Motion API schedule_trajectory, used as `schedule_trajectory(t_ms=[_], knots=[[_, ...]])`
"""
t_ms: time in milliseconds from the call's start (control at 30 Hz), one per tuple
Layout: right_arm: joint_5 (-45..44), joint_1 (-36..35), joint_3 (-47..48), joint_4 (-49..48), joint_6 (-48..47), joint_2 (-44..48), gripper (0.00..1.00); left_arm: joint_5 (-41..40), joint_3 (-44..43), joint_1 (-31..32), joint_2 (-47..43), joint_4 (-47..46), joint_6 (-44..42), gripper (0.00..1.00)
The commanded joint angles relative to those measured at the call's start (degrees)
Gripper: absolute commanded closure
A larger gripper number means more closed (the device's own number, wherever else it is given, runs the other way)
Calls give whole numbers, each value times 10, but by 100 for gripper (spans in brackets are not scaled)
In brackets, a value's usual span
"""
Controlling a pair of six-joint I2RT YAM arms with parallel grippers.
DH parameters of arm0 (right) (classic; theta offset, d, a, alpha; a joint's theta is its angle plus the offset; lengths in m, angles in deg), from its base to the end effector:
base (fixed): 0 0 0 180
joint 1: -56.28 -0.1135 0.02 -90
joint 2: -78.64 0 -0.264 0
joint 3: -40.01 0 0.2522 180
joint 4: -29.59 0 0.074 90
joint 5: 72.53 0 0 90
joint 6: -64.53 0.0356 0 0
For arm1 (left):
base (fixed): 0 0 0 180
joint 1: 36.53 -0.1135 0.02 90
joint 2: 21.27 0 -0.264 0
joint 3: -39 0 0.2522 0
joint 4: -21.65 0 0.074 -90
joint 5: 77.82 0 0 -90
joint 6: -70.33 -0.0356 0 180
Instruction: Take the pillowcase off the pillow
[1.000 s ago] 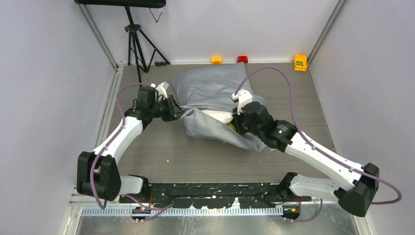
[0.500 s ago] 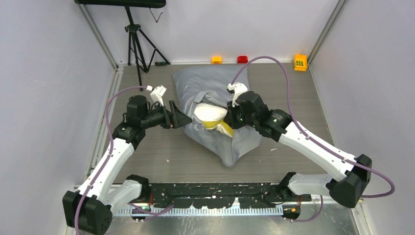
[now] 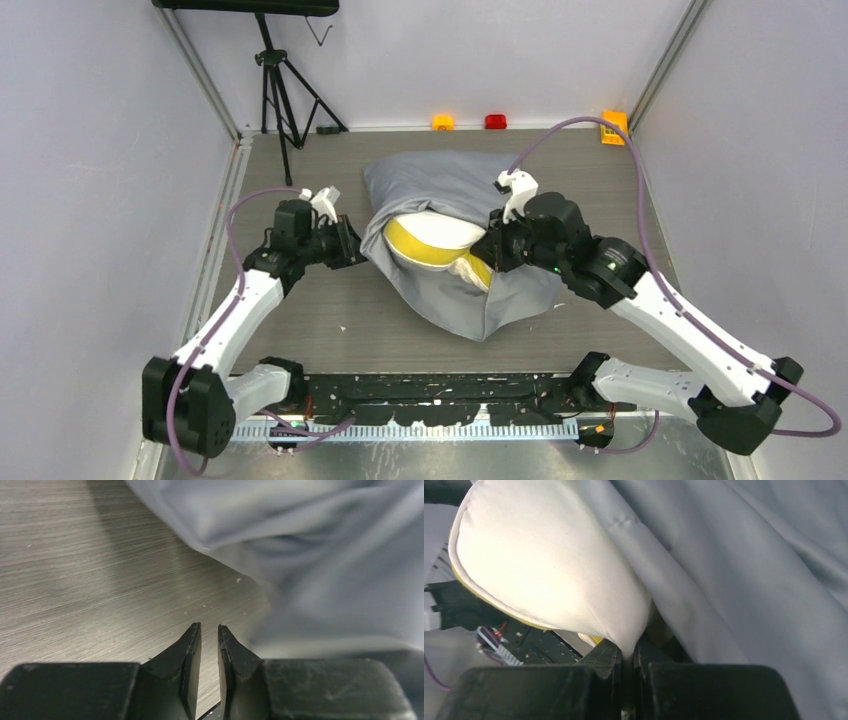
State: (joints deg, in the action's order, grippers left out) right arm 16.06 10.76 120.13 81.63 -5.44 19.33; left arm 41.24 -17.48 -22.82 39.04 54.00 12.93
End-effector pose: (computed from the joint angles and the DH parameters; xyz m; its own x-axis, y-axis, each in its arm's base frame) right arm 0.1511 0.1526 0.3733 -0.5806 -0.1025 -0.8077 -0.5319 0.7989 0.2809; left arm 0.2152 -0.0703 0.2639 -0.8000 -0.2896 -0.5255 0.1864 0.7125 -0.6764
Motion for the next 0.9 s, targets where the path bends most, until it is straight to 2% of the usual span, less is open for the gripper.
schedule_trajectory(t_ms=[0,167,233,400,533,600,667,800,833,867], knots=[[29,3,57,-81,41,59,100,-31,5,-4,58,-32,-3,81],[16,3,77,-97,68,63,100,-30,38,-4,117,-97,11,82],[-11,3,77,-89,65,54,100,-18,32,-4,109,-92,12,79],[-58,4,63,-71,79,30,100,-37,-24,-4,3,7,9,64],[-68,4,40,-95,86,13,100,-61,-83,-4,-96,111,27,48],[-63,4,29,-113,90,2,100,-83,-98,-4,-136,143,64,40],[-59,3,19,-134,96,-11,100,-77,-98,-4,-169,153,115,37],[-43,3,1,-176,107,-44,100,-20,-63,-4,-225,111,261,26],[-36,3,1,-183,110,-55,100,-7,-50,-3,-237,91,298,17],[-26,4,2,-190,112,-67,100,2,-31,-2,-247,70,334,3]])
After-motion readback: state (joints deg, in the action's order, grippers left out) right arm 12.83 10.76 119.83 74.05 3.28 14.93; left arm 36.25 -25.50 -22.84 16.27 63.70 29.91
